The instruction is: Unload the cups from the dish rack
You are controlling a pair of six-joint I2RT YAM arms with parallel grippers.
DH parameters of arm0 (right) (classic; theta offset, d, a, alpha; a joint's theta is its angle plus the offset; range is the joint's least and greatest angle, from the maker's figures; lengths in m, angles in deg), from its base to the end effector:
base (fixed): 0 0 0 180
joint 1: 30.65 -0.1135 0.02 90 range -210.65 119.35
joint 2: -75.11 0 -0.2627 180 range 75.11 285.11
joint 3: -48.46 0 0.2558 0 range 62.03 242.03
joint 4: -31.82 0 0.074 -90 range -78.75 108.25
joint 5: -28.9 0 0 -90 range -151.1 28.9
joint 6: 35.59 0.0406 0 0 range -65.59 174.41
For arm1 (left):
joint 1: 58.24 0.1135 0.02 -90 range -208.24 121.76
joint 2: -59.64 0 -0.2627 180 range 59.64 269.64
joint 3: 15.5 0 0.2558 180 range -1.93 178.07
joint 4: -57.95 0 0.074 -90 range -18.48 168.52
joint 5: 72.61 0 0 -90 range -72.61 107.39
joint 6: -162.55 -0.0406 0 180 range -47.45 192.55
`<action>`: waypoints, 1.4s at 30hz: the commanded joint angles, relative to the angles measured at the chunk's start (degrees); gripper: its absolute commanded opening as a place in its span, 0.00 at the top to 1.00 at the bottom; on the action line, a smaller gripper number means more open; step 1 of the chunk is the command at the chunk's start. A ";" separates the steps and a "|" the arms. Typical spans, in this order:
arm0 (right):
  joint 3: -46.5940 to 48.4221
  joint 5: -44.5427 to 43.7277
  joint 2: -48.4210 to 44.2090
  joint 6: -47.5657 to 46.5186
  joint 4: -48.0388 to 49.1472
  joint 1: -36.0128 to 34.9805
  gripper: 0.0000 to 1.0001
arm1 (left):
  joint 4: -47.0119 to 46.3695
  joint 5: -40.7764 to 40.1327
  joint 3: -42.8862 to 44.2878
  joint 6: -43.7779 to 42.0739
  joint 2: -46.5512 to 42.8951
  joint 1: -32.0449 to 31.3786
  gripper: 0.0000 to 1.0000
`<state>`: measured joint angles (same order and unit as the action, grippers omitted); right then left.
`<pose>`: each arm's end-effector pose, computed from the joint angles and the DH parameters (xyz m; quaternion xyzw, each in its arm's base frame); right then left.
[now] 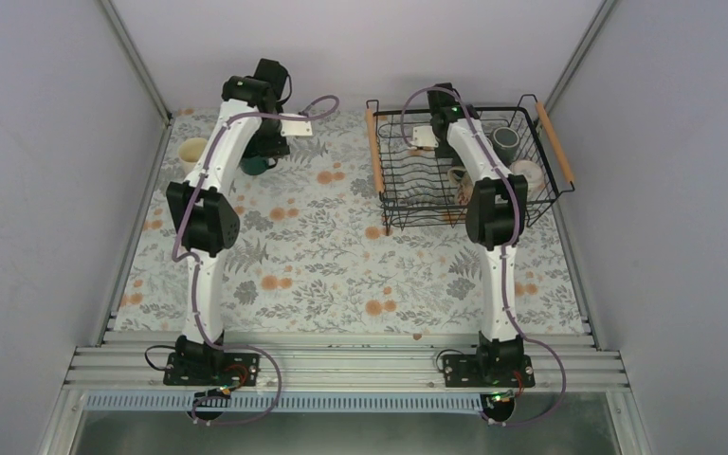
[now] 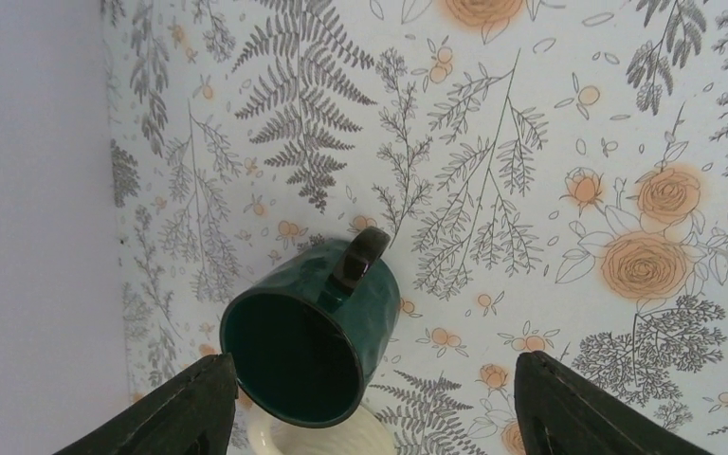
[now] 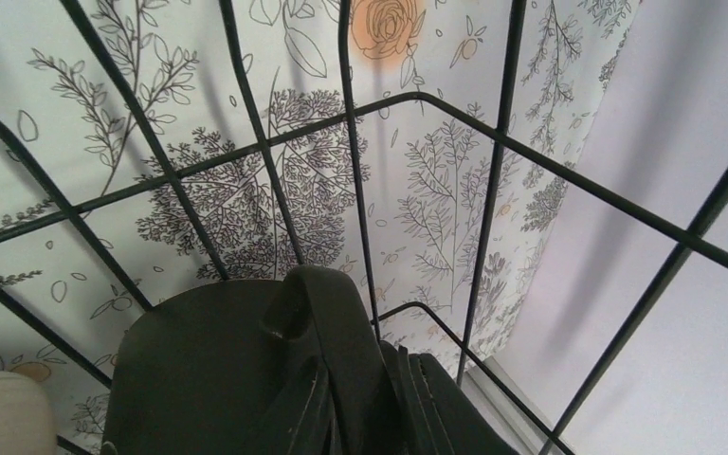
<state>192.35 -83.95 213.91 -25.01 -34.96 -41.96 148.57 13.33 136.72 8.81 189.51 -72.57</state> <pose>0.5182 0.0876 0.2111 -0.6423 0.7022 -0.2934 0.0910 0.4535 -0.1129 0.3060 0.6129 0.7666 0.1103 0.1566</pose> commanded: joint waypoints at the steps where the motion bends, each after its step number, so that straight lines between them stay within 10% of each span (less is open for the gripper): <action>1: -1.21 3.73 -3.17 1.63 1.14 -1.15 0.96 | 0.64 -0.53 2.50 1.51 -2.56 -1.39 0.27; 17: -0.74 16.48 -16.18 3.82 -0.23 -2.14 0.96 | -12.86 18.05 3.23 13.82 -12.79 -5.02 0.12; 27: -0.72 36.01 -25.22 14.14 -2.01 -1.13 0.96 | -36.19 46.04 -16.94 28.75 -22.63 -5.10 0.05; 42: -1.20 55.17 -33.49 24.95 0.66 1.19 0.96 | -39.64 62.63 -7.76 34.21 -7.60 -10.04 0.05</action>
<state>190.71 -36.11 185.30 -4.16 -39.99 -41.37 109.80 70.75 125.48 41.79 179.08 -81.68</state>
